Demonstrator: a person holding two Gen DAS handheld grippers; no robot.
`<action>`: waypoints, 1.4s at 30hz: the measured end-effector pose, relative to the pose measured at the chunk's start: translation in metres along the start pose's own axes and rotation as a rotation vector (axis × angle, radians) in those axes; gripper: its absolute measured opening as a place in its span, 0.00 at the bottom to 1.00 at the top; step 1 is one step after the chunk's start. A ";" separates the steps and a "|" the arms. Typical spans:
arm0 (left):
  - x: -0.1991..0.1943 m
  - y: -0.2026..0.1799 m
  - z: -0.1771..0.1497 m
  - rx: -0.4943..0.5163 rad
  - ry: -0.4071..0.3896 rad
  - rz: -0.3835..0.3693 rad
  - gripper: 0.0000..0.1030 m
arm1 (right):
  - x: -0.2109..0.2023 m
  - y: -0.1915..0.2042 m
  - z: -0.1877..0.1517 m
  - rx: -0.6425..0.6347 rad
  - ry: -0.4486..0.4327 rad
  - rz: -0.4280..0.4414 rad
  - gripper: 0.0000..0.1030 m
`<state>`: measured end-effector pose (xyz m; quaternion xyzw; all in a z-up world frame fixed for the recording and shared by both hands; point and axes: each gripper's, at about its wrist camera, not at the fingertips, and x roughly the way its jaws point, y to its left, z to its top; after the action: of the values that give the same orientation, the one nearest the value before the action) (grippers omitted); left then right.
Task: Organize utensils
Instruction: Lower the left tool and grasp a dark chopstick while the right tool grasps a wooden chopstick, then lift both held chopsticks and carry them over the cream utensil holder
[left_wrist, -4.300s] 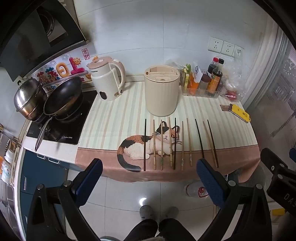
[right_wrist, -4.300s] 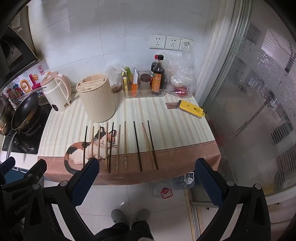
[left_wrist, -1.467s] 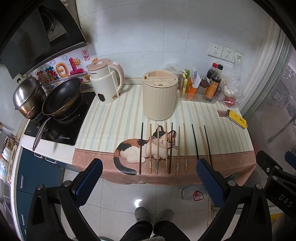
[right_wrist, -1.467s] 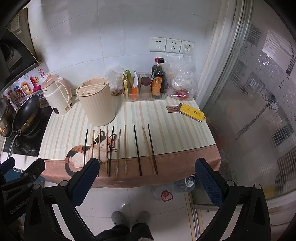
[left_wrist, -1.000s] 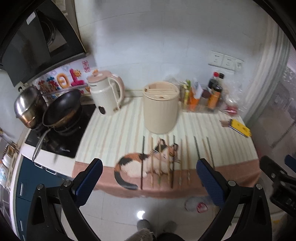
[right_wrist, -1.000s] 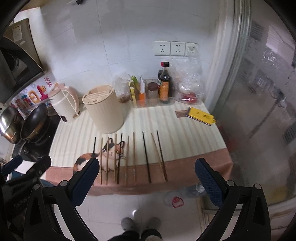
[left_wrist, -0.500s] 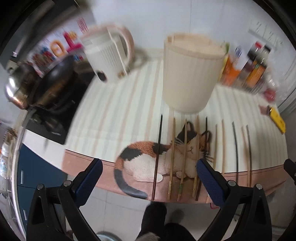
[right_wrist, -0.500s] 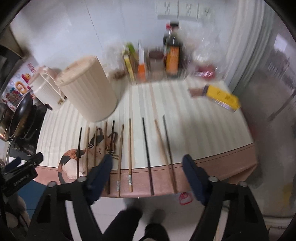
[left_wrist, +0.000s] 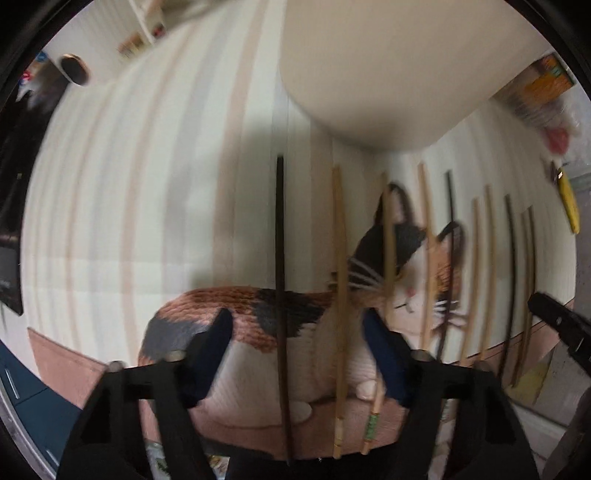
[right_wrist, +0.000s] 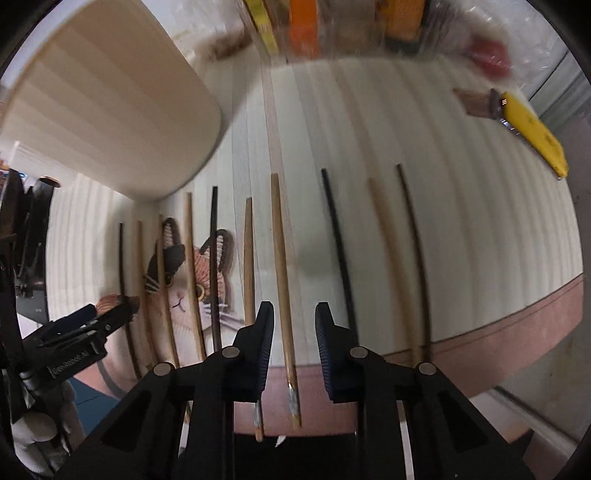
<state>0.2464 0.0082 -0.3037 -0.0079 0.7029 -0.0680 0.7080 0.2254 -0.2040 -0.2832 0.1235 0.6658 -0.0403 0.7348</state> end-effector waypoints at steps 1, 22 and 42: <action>0.005 0.002 0.001 -0.004 0.014 -0.003 0.49 | 0.005 0.003 0.001 0.000 0.009 -0.003 0.24; 0.007 0.087 -0.007 -0.199 0.023 -0.082 0.03 | 0.064 0.022 0.027 -0.099 0.142 -0.109 0.07; -0.005 0.095 -0.003 -0.106 0.050 0.077 0.16 | 0.072 0.026 0.041 -0.149 0.194 -0.089 0.13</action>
<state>0.2517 0.1028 -0.3092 -0.0166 0.7227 -0.0036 0.6910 0.2784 -0.1807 -0.3474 0.0421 0.7398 -0.0112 0.6714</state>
